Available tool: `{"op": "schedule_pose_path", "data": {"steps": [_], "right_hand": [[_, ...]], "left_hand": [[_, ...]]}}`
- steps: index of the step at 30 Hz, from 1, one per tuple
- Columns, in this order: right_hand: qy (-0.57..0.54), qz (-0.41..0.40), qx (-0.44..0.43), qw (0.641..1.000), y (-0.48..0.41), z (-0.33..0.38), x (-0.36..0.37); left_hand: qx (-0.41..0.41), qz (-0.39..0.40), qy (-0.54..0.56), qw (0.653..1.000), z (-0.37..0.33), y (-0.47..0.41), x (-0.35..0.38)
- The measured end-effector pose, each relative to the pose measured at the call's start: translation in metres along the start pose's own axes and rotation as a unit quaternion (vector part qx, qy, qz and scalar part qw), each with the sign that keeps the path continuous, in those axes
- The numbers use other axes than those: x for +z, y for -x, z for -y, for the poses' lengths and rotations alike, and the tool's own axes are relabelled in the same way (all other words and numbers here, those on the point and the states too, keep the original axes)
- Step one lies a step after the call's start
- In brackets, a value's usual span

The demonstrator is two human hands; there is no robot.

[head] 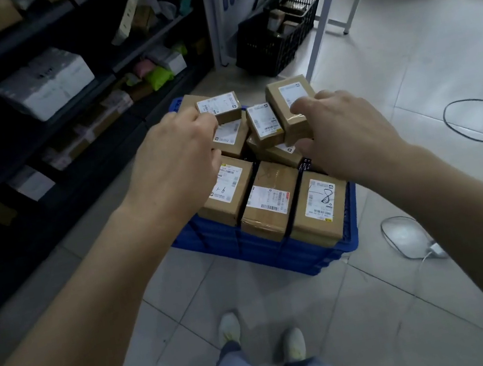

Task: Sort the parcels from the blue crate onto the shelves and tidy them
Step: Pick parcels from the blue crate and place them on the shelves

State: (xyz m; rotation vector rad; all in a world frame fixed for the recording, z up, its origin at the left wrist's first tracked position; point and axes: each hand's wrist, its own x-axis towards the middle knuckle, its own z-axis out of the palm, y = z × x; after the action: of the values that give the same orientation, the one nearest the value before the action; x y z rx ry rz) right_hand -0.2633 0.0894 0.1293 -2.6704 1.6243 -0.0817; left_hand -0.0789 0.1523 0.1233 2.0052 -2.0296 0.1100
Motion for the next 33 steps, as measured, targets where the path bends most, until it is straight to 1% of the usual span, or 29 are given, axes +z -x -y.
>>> {"op": "schedule_pose_path", "data": {"steps": [5, 13, 16, 21, 33], "right_hand": [[0.002, 0.009, 0.003, 1.000, -0.029, 0.025, 0.023], [-0.017, 0.042, 0.002, 0.999, -0.081, 0.062, 0.082], [-0.016, 0.063, 0.008, 0.998, -0.094, 0.069, 0.109], [-0.004, 0.106, 0.006, 0.994, -0.100, 0.074, 0.153], [0.005, 0.147, 0.024, 0.989, -0.099, 0.064, 0.215]], "left_hand": [[-0.010, 0.013, 0.009, 1.000, 0.042, -0.015, 0.022], [-0.059, 0.074, 0.033, 0.995, 0.107, -0.025, 0.092], [-0.073, 0.117, 0.037, 0.990, 0.122, -0.021, 0.124], [-0.100, 0.176, 0.071, 0.977, 0.135, -0.003, 0.169], [-0.145, 0.218, 0.134, 0.956, 0.143, -0.010, 0.241]]}}
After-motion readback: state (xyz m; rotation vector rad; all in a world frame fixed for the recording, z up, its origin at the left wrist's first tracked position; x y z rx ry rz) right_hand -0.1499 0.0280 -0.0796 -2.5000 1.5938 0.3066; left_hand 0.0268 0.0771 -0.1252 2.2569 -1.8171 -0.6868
